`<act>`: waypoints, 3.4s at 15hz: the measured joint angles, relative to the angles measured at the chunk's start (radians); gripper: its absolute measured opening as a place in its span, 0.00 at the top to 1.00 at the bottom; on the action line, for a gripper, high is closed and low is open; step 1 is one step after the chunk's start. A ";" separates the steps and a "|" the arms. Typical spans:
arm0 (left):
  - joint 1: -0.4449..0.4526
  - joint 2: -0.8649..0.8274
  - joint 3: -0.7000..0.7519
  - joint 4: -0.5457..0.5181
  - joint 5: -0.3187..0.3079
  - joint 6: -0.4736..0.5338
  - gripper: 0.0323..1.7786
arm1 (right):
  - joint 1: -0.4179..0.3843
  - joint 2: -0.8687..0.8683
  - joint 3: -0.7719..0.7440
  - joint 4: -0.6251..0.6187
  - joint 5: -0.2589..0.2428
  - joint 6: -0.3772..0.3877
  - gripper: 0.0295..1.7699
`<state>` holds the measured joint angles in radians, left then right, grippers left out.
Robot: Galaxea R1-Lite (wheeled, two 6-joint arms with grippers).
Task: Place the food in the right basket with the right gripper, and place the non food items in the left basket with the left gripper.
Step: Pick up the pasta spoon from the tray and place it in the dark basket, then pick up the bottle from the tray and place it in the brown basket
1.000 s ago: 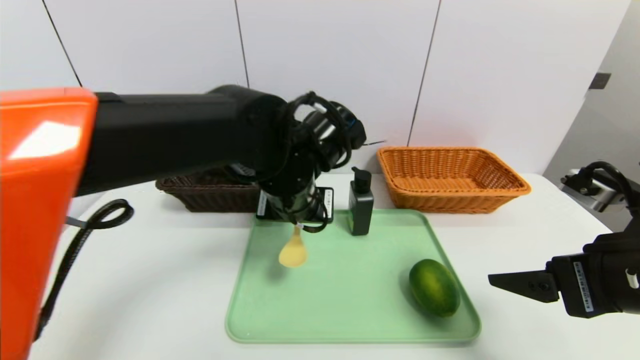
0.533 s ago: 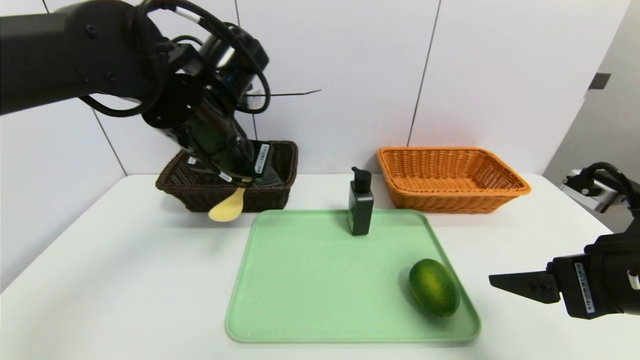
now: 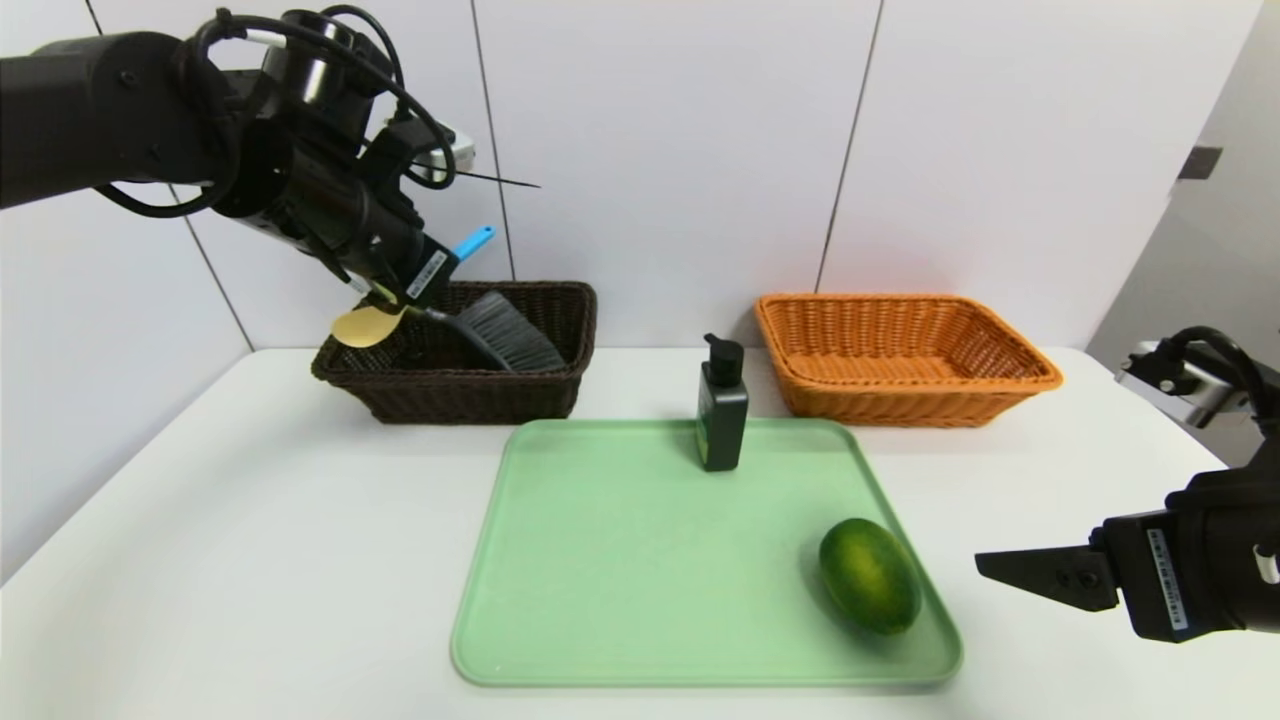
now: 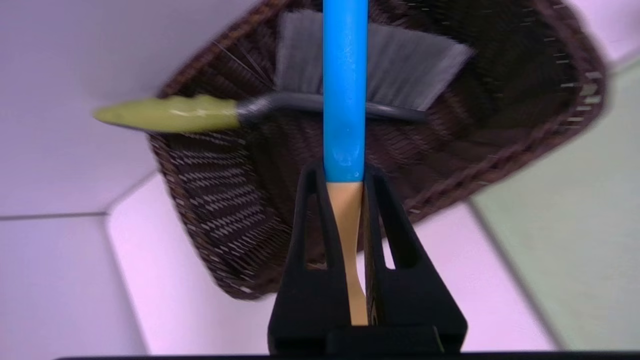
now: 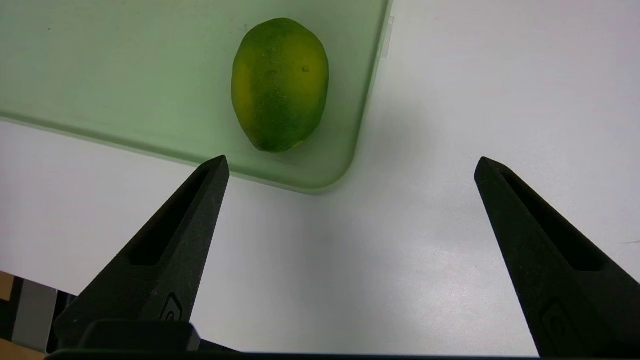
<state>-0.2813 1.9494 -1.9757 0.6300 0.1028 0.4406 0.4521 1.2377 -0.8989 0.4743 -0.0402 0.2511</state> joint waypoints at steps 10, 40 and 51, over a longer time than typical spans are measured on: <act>0.051 0.144 0.002 -0.214 0.035 0.400 0.93 | -0.004 0.000 0.015 -0.001 0.000 0.004 0.04; -0.495 0.026 0.013 0.023 0.340 -0.853 0.07 | -0.010 -0.029 0.023 -0.011 0.003 0.009 0.04; -0.678 0.156 0.021 0.020 0.356 -1.035 0.05 | -0.019 -0.021 0.029 -0.007 -0.002 0.008 0.04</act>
<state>-0.9596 2.1051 -1.9547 0.6502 0.4583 -0.5945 0.4330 1.2166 -0.8698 0.4674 -0.0423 0.2591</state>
